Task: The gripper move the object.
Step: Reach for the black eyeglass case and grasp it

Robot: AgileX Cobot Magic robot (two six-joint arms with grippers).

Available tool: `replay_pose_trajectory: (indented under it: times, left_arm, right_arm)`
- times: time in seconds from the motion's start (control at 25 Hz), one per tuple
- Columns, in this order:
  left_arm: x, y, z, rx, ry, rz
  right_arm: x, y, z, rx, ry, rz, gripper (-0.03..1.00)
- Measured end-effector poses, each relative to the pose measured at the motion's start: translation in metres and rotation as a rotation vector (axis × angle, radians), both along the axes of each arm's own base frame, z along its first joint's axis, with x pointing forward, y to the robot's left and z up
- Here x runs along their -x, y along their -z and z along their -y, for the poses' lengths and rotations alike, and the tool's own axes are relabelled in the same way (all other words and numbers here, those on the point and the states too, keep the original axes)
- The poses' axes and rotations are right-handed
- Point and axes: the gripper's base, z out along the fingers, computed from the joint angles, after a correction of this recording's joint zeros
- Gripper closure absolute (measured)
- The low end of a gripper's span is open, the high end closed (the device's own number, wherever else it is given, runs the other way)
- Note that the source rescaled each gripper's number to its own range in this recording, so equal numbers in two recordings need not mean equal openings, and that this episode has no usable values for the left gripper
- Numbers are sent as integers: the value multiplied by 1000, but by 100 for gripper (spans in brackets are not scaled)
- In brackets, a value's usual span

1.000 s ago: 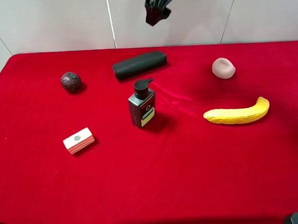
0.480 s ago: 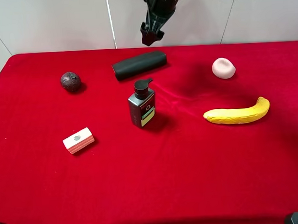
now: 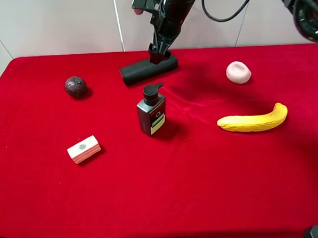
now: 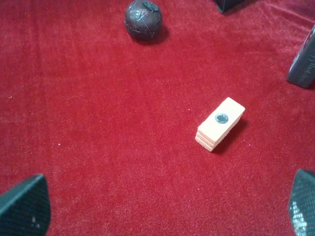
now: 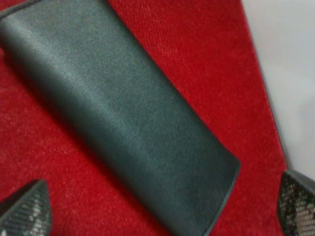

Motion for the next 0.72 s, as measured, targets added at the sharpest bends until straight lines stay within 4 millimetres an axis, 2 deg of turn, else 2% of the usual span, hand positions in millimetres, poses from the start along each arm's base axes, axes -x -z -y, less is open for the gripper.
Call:
replay_pose_trajectory:
  times: [0.44,0.72]
  left_arm:
    - [0,0,0,0,0,0]
    - [0,0,0,0,0,0]
  right_arm:
    - [3,32,-22,-6,-61,22,-3]
    - [2,47,-28,-14,-81,34,-2]
